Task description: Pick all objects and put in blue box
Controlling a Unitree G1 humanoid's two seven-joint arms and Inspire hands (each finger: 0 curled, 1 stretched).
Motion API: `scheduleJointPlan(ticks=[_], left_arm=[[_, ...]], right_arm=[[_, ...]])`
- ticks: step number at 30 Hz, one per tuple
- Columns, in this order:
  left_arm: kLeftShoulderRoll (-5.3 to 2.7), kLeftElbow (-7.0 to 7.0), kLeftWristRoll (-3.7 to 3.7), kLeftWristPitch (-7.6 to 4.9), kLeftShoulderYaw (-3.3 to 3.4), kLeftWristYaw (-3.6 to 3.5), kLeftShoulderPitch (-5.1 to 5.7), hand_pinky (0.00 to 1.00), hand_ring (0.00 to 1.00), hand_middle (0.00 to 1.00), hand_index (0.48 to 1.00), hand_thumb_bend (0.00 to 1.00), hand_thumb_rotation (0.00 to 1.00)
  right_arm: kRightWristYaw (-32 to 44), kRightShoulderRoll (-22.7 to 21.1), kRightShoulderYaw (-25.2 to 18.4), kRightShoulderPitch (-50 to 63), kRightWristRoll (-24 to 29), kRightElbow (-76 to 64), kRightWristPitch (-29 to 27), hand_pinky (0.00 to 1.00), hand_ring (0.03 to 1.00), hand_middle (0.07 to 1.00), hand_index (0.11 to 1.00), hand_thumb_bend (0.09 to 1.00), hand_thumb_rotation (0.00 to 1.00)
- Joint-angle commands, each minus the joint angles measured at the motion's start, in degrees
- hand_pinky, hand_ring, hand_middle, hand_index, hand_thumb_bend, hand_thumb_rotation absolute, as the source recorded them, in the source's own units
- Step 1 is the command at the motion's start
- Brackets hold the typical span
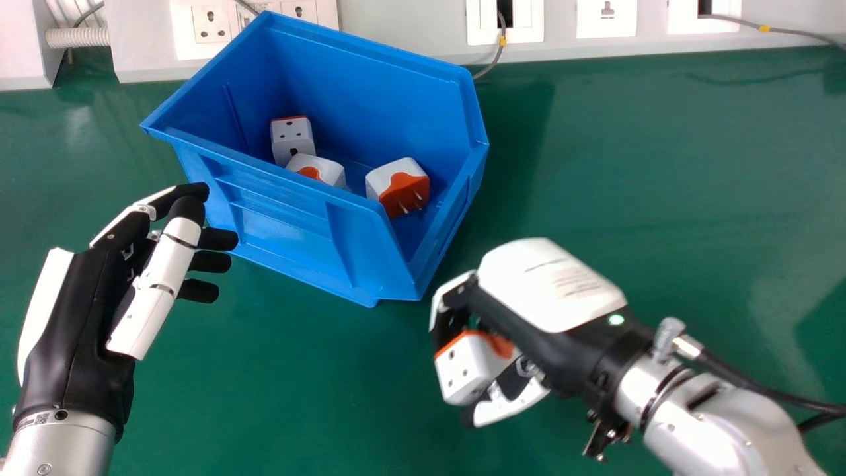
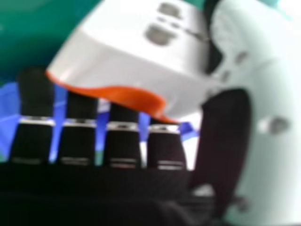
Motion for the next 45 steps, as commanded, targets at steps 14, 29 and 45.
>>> scheduleJointPlan(ticks=[14, 29, 45], left_arm=[[0.53, -0.52, 0.25, -1.82, 0.20, 0.31, -0.20, 0.56, 0.63, 0.65, 0.789, 0.44, 0.81], [-0.01, -1.87, 0.99, -1.16, -0.55, 0.71, 0.60, 0.55, 0.63, 0.65, 0.787, 0.44, 0.81], [-0.40, -1.83, 1.20, -1.50, -0.62, 0.78, 1.21, 0.55, 0.63, 0.65, 0.789, 0.45, 0.81]], right_arm=[[-2.27, 1.94, -3.97, -5.32, -0.81, -0.67, 4.44, 0.33, 0.430, 0.536, 0.496, 0.493, 0.00], [-6.78, 4.33, -2.97, -14.72, -1.03, 7.05, 3.02, 0.33, 0.425, 0.530, 0.520, 0.492, 0.00], [-9.88, 6.67, 0.32, -27.42, -1.64, 18.84, 0.64, 0.32, 0.426, 0.529, 0.539, 0.490, 0.00]])
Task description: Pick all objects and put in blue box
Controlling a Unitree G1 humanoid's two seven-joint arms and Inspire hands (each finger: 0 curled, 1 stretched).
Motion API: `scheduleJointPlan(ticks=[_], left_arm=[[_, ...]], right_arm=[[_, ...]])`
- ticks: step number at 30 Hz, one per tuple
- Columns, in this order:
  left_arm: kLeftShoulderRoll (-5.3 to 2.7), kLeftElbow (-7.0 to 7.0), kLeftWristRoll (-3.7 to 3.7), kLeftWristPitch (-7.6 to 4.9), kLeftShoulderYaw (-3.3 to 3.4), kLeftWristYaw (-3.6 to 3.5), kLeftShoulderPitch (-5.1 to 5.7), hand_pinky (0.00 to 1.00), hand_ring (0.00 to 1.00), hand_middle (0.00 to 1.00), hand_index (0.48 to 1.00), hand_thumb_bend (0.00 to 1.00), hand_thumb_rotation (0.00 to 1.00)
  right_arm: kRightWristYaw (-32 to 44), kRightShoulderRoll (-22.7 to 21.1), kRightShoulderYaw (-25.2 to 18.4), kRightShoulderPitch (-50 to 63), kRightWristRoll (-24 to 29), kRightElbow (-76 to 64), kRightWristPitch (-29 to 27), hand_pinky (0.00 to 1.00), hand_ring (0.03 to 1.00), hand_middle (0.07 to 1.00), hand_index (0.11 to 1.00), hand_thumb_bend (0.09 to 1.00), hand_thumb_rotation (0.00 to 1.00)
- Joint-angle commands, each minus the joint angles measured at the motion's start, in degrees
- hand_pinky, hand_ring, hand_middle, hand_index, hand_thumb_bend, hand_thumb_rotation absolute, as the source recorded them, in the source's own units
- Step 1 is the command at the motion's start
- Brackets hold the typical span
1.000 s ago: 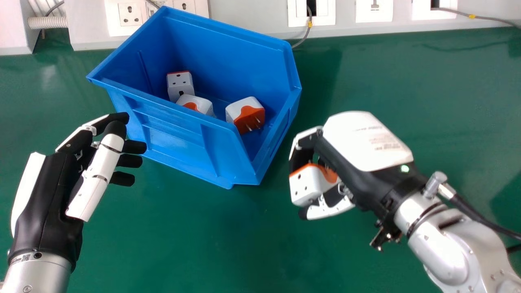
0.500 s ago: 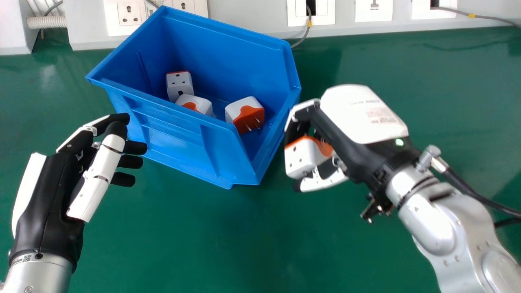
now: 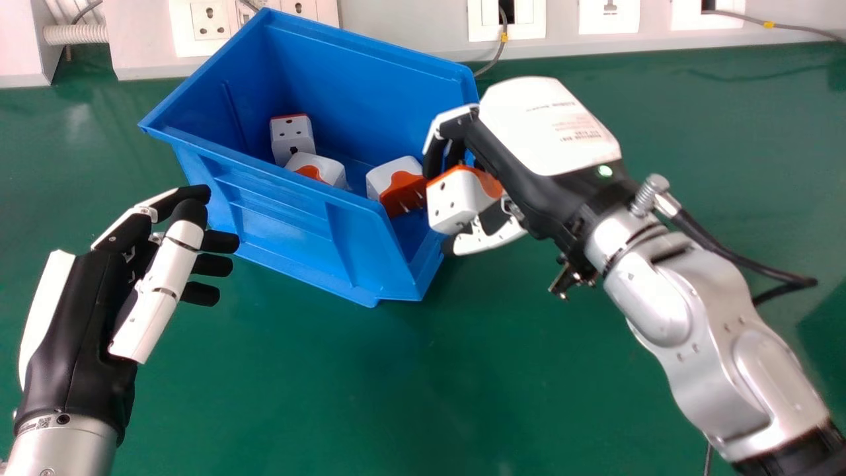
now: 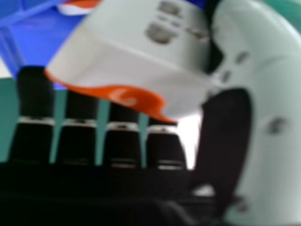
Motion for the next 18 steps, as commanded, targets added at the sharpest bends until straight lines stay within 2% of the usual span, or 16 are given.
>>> scheduleJointPlan(ticks=[1, 5, 18], left_arm=[[0.08, -1.23, 0.37, -1.12, -0.07, 0.57, 0.22, 0.55, 0.63, 0.65, 0.789, 0.45, 0.81], [-0.04, -1.47, 0.62, -1.17, -0.36, 0.73, 0.40, 0.55, 0.63, 0.65, 0.789, 0.45, 0.81], [0.12, -1.68, 0.57, -1.02, -0.51, 1.02, 0.83, 0.55, 0.62, 0.64, 0.785, 0.45, 0.81]], right_arm=[[-1.73, 0.52, -0.10, -3.14, 0.15, 0.07, -0.75, 0.32, 0.426, 0.529, 0.539, 0.490, 0.00], [-3.12, 0.77, 0.19, -5.53, 0.54, 2.92, -2.50, 0.32, 0.426, 0.528, 0.540, 0.490, 0.00], [-7.13, 2.50, 2.77, -15.15, -0.03, 16.41, -5.93, 0.32, 0.431, 0.534, 0.524, 0.490, 0.00]])
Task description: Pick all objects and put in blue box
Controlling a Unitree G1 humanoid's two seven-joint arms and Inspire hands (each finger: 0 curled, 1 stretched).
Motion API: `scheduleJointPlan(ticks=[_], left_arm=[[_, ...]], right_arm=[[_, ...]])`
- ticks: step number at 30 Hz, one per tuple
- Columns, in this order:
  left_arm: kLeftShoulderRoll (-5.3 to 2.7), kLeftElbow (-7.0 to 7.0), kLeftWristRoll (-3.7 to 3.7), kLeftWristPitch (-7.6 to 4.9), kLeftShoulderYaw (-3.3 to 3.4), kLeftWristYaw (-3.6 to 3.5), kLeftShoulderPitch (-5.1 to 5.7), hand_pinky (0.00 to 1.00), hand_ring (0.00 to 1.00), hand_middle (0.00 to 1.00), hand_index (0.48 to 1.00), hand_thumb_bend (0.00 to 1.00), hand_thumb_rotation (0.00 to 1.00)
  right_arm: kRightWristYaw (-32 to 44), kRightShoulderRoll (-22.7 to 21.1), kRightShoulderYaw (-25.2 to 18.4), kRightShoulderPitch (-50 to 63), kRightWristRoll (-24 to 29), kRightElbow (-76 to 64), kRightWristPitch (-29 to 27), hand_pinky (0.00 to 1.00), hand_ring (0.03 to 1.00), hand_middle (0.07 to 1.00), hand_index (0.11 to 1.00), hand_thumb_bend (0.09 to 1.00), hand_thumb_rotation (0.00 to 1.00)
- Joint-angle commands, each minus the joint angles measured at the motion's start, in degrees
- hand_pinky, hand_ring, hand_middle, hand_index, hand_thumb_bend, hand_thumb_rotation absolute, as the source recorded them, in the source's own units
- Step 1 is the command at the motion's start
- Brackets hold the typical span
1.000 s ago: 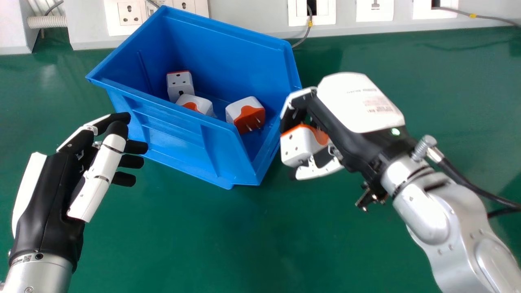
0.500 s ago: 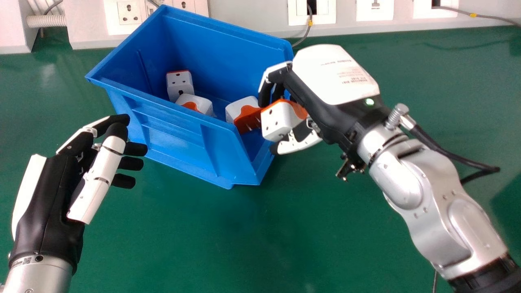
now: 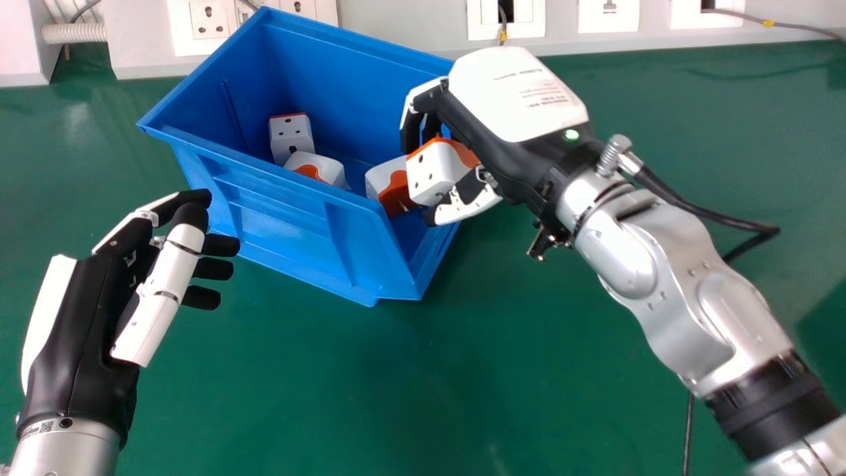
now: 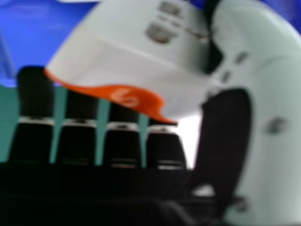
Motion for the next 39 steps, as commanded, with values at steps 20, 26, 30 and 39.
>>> scheduleJointPlan(ticks=[20, 26, 30, 39], left_arm=[[-0.08, -2.10, 0.31, -0.76, -0.23, 0.40, 1.90, 0.55, 0.62, 0.64, 0.780, 0.45, 0.81], [-0.27, -2.50, 0.37, -0.42, -0.45, 0.48, 2.24, 0.55, 0.62, 0.64, 0.780, 0.45, 0.81], [-0.26, -2.62, 0.27, -0.41, -0.39, 0.45, 2.47, 0.55, 0.62, 0.64, 0.780, 0.45, 0.81], [-0.44, -2.97, 0.59, -0.59, -0.85, 0.59, 3.17, 0.56, 0.62, 0.64, 0.779, 0.45, 0.81]], right_arm=[[-10.75, 7.15, 5.58, -17.13, -1.41, 21.67, -0.17, 0.33, 0.429, 0.529, 0.507, 0.493, 0.00], [-13.29, 9.66, 6.80, -20.76, -1.10, 28.36, -0.65, 0.33, 0.434, 0.531, 0.487, 0.494, 0.00], [-15.35, 10.83, 7.25, -22.82, -0.56, 32.98, -2.74, 0.33, 0.434, 0.533, 0.482, 0.494, 0.00], [-22.87, 12.22, 10.69, -26.64, -2.78, 41.51, -5.65, 0.34, 0.429, 0.535, 0.498, 0.494, 0.00]])
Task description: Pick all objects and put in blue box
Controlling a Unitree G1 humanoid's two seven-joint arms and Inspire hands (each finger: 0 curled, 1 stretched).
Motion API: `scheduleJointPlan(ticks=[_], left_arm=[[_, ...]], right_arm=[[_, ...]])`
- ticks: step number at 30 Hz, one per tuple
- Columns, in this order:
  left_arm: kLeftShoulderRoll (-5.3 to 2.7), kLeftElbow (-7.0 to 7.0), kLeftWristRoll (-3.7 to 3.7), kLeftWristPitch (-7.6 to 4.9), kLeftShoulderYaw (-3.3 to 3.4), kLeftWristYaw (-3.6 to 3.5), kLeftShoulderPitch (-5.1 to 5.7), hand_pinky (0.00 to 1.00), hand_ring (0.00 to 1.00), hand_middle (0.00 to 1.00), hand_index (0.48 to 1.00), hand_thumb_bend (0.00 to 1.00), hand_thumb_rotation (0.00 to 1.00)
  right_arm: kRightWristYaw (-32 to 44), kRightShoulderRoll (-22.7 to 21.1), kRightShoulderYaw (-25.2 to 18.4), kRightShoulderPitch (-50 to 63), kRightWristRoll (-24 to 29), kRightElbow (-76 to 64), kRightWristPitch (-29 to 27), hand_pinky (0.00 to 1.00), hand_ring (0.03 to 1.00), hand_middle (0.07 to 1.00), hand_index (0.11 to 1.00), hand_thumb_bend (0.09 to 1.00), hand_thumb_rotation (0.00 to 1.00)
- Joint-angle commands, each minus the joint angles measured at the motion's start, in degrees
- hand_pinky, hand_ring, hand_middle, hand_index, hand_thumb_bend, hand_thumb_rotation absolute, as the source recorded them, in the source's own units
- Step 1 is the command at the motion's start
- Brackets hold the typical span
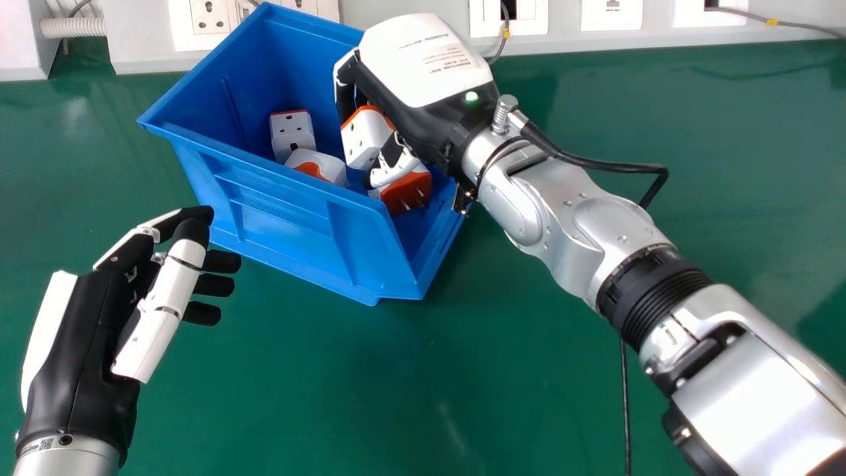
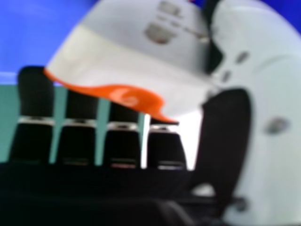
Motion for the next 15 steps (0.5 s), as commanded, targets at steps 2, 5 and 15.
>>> scheduleJointPlan(ticks=[2, 5, 15], left_arm=[[-0.05, -1.94, 0.67, -0.49, -0.30, 0.50, 0.41, 0.56, 0.62, 0.64, 0.779, 0.46, 0.81], [0.00, -2.40, 0.87, -0.20, -0.50, 0.60, 0.44, 0.56, 0.62, 0.64, 0.778, 0.46, 0.81], [0.00, -1.97, 1.21, -0.77, -0.79, 0.82, 0.59, 0.56, 0.62, 0.64, 0.777, 0.47, 0.81]], right_arm=[[-3.86, 0.68, 1.45, -4.22, -0.92, 1.28, -0.95, 0.34, 0.430, 0.537, 0.498, 0.494, 0.00], [-6.39, 1.09, 3.40, -5.21, -2.25, 3.31, -0.89, 0.34, 0.432, 0.539, 0.497, 0.494, 0.00], [-11.96, 1.39, 5.87, -6.02, -3.37, 6.17, -0.72, 0.34, 0.435, 0.531, 0.500, 0.495, 0.00]])
